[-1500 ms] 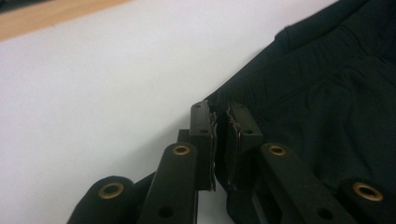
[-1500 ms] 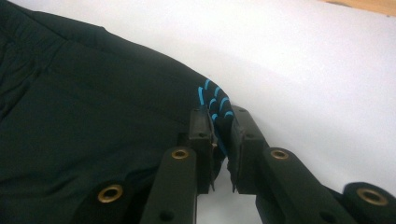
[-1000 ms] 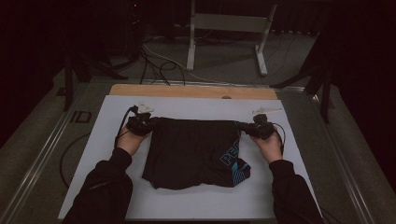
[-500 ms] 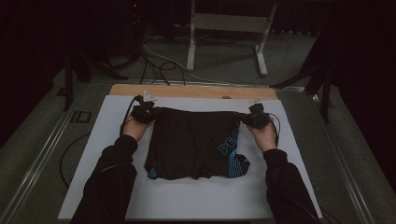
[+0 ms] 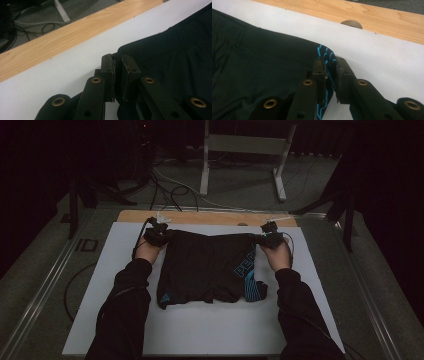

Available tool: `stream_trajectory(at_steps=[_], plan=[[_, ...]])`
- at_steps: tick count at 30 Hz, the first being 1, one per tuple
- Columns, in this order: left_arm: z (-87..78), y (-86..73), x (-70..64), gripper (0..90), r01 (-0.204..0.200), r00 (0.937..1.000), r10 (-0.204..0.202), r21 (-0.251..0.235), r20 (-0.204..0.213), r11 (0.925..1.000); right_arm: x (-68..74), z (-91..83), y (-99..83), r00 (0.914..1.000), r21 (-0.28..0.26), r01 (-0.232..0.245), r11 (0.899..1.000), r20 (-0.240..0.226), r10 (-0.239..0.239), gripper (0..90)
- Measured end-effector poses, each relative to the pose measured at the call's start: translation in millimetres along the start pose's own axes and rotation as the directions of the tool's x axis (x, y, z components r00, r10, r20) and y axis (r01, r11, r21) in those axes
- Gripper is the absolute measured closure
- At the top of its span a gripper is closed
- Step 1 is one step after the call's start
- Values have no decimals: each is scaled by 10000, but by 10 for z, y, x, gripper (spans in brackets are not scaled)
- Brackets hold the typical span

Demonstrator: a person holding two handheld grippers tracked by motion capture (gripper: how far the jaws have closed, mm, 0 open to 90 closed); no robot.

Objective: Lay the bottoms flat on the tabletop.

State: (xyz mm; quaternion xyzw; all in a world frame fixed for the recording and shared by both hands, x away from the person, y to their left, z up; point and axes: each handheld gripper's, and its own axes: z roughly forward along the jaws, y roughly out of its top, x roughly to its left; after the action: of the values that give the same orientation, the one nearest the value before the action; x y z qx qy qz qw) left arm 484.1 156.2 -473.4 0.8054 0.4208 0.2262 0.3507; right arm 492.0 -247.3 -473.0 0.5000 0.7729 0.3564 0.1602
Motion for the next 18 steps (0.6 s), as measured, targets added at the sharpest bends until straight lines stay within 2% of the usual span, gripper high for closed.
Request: stream_trajectory(at_steps=[2,4,7,12,13,14,15,18], plan=[[-1,4,-3,816,29,10000,-29,-200,-1,9998,1,6,1,9999,-52,-24,10000,130,25,804],[16,-2,-1,811,107,9999,-107,-106,73,9999,-6,14,-5,9995,-85,-244,9997,200,245,800],[34,-18,-11,805,288,9996,-288,-12,17,9996,-14,25,-20,9995,-169,-240,9996,192,243,800],[58,-26,-34,807,228,9997,-229,101,76,9997,6,62,-20,9993,14,-255,9997,282,254,795],[67,-29,-24,805,393,9991,-396,208,174,9990,5,66,-22,9993,36,-259,9997,281,258,772],[80,-36,-20,788,511,9985,-518,328,193,9982,0,67,-25,9991,-34,-266,9996,325,267,690],[91,-43,-22,713,598,9981,-604,521,109,9968,-10,71,-23,9990,-55,-367,9993,268,368,614],[125,-67,-33,406,875,9957,-902,1020,223,9909,-3,65,-26,9986,-173,-530,9984,78,531,404]])
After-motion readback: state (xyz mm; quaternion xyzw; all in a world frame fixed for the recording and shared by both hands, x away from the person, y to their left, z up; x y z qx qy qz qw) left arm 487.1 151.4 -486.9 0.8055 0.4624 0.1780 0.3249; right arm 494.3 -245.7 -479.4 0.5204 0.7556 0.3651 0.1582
